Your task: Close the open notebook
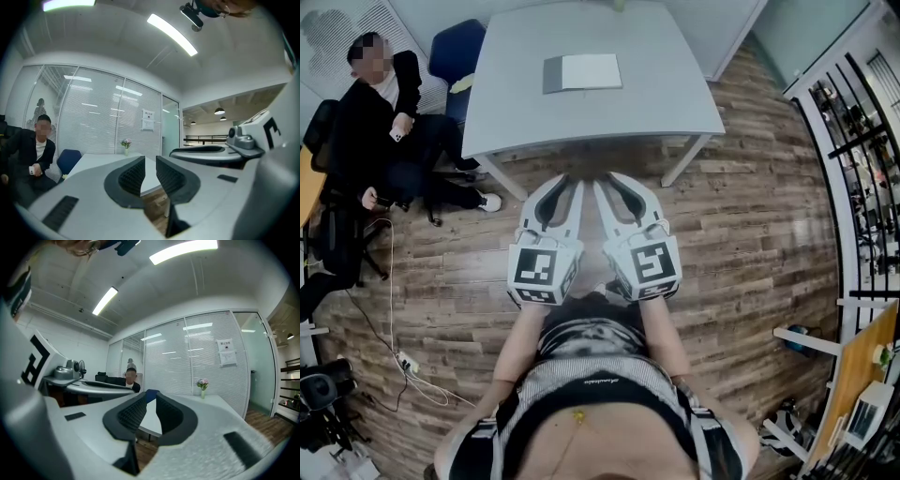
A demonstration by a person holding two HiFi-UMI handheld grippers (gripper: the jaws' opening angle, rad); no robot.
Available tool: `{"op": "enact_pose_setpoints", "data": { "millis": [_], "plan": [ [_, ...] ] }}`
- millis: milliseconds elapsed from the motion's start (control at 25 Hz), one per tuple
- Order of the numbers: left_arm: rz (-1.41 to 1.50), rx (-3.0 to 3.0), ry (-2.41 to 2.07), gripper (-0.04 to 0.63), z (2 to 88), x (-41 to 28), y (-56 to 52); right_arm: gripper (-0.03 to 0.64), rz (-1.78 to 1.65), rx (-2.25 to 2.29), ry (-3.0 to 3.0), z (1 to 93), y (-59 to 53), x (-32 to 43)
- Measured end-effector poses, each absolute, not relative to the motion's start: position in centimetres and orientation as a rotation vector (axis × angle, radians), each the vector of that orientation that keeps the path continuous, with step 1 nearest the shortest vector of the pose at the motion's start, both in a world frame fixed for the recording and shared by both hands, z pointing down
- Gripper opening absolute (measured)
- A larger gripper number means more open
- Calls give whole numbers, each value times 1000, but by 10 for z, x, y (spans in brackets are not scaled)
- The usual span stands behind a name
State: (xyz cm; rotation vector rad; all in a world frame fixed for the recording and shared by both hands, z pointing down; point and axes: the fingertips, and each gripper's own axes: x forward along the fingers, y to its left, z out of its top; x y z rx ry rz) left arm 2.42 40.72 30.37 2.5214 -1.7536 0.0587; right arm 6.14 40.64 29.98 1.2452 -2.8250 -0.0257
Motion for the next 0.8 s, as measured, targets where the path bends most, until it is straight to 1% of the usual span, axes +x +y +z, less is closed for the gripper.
{"op": "enact_pose_setpoints", "data": {
  "millis": [400,800],
  "plan": [
    [70,2513,-1745,44,310,27,391,60,-16,1226,-2817,306,391,65],
    [49,2526,-1702,44,319,3,342,55,-5,1269,-2791,315,344,47]
  ]
}}
